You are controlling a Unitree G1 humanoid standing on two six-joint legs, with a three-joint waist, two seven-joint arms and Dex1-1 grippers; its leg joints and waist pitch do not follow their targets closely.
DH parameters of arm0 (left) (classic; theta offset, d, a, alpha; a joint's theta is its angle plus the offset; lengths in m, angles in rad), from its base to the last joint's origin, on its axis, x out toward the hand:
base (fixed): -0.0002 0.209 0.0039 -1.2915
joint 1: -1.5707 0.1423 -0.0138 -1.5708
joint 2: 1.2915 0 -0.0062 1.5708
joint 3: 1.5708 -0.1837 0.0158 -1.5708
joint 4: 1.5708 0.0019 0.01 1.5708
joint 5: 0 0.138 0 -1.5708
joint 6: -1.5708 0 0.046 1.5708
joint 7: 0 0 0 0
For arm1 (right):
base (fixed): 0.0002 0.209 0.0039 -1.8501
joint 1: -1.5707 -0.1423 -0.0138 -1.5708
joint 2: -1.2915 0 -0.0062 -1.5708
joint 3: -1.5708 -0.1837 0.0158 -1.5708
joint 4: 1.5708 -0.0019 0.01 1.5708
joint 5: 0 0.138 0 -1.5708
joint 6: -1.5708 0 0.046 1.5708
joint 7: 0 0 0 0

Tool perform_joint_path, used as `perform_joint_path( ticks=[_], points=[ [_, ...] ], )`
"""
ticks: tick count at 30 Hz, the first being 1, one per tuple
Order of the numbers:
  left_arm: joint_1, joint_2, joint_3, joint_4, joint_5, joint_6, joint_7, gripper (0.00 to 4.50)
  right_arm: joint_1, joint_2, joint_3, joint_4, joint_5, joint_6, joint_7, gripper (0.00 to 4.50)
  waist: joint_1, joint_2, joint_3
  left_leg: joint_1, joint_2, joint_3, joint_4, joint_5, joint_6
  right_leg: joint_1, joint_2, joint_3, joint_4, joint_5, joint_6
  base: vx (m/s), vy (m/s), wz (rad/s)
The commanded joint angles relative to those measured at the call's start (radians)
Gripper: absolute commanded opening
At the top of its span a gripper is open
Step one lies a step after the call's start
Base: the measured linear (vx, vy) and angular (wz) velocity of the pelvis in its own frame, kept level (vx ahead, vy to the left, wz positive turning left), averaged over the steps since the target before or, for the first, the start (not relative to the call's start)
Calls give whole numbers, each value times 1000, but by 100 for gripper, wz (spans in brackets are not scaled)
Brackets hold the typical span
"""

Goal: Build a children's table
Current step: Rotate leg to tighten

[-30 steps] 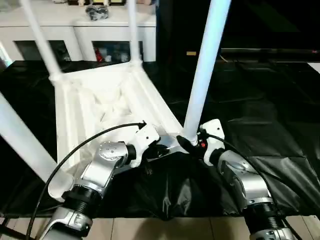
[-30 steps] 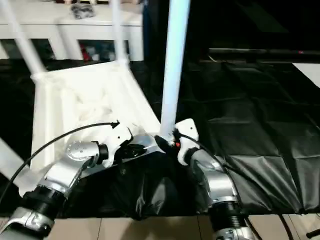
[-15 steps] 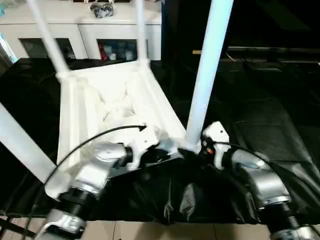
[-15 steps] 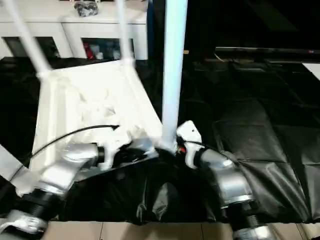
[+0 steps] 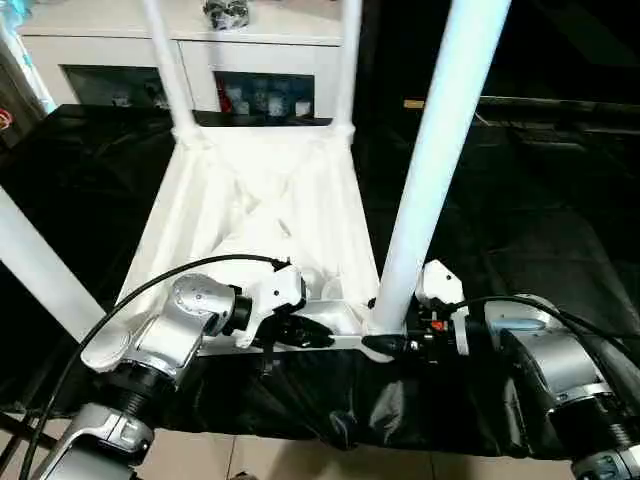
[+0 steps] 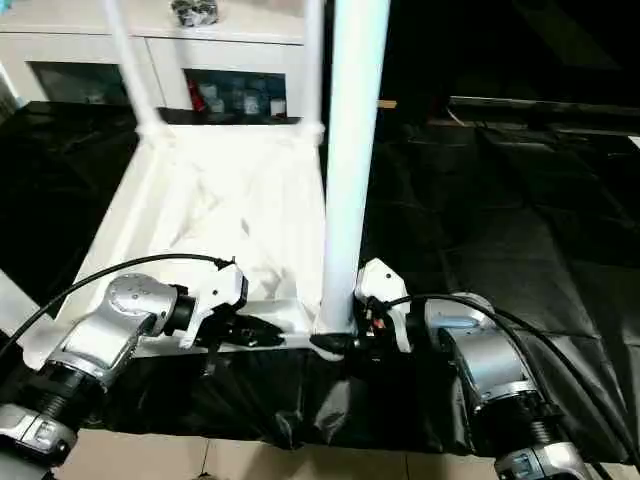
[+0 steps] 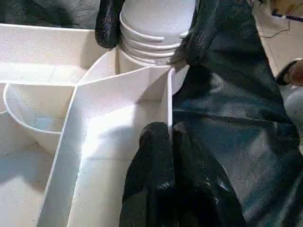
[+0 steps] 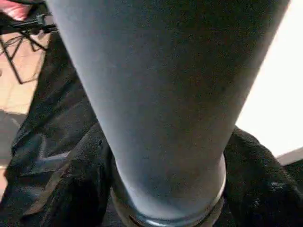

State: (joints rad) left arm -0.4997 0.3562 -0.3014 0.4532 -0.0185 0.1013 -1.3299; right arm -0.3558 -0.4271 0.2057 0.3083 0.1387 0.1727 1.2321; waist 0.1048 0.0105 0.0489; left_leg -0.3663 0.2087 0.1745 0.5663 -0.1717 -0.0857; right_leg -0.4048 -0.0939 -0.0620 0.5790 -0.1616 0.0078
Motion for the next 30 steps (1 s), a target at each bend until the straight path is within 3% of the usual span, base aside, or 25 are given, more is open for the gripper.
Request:
perform_joint_path(
  ticks=[1, 7, 9, 12, 14, 15, 17, 20, 21, 22, 24, 29, 30],
  points=[
    [-24, -12, -17, 15, -5, -12, 4, 0, 0, 10, 48, -43, 27, -2, 55, 278, -2, -12, -57, 9, 20, 9, -61, -207, 77, 47, -40, 33, -50, -202, -243, 0, 0, 0],
    [-26, -41, 6, 39, 12, -25, 100, 0, 23, 39, 49, -59, 28, 9, 9, 272, 3, -20, -55, 12, 22, 9, -62, -213, 67, 44, -42, 36, -53, -237, -226, 0, 0, 0],
    [-23, -96, 41, 29, 14, 8, 224, 0, 30, 133, -1, -32, 4, 36, -190, 272, 1, -19, -52, 10, 20, 7, -65, -228, 54, 43, -44, 35, -58, -283, -211, 0, 0, 0],
    [-15, -123, 45, 11, 15, 24, 269, 0, 32, 183, -21, -12, -10, 49, -292, 271, -8, -20, -51, 11, 17, 1, -71, -275, 19, 41, -46, 33, -70, -399, -167, 0, 0, 0],
    [9, -164, 38, -33, 24, 54, 328, 0, 34, 258, -47, 21, -25, 55, -428, 271, -18, -18, -50, 8, 16, -1, -74, -294, 9, 39, -45, 33, -73, -418, -156, 0, 0, 0],
    [18, -176, 35, -47, 26, 63, 343, 0, 35, 281, -55, 30, -30, 56, -469, 270, -25, -21, -49, 1, 13, -4, -77, -295, 4, 44, -45, 30, -73, -441, -144, 0, 0, 0],
    [35, -200, 30, -73, 35, 81, 375, 0, 34, 326, -72, 44, -33, 58, -546, 270, -29, -18, -50, 3, 13, -5, -77, -299, 2, 41, -46, 30, -78, -469, -126, 0, 0, 0],
    [59, -228, 20, -106, 45, 100, 412, 0, 30, 380, -90, 57, -45, 69, -641, 270, -40, -17, -52, 4, 13, -5, -75, -286, 6, 39, -43, 32, -77, -437, -132, 0, 0, 0],
    [76, -247, 11, -130, 43, 115, 426, 0, 33, 401, -76, 49, -63, 60, -655, 270, -43, -9, -54, 2, 14, -5, -76, -281, 7, 40, -42, 32, -74, -404, -141, 0, 0, 0],
    [80, -252, 8, -136, 43, 120, 431, 0, 35, 403, -68, 43, -69, 56, -653, 270, -45, -11, -54, 1, 13, -4, -75, -280, 8, 41, -40, 31, -74, -394, -142, 0, 0, 0],
    [83, -250, 2, -141, 43, 121, 424, 0, 38, 400, -67, 33, -65, 53, -641, 340, -45, -10, -59, 2, 12, -1, -71, -263, 22, 42, -38, 33, -70, -345, -153, 0, 0, 0],
    [73, -208, -1, -133, 39, 94, 363, 0, 30, 319, -44, 1, -65, 41, -534, 376, -39, -6, -66, 1, 12, 2, -64, -205, 47, 48, -36, 33, -58, -235, -184, 0, 0, 0],
    [71, -203, 0, -133, 36, 91, 354, 0, 29, 307, -39, 2, -69, 36, -521, 389, -38, -9, -66, 0, 11, 3, -62, -193, 54, 49, -35, 33, -56, -214, -190, 0, 0, 0]
  ],
)
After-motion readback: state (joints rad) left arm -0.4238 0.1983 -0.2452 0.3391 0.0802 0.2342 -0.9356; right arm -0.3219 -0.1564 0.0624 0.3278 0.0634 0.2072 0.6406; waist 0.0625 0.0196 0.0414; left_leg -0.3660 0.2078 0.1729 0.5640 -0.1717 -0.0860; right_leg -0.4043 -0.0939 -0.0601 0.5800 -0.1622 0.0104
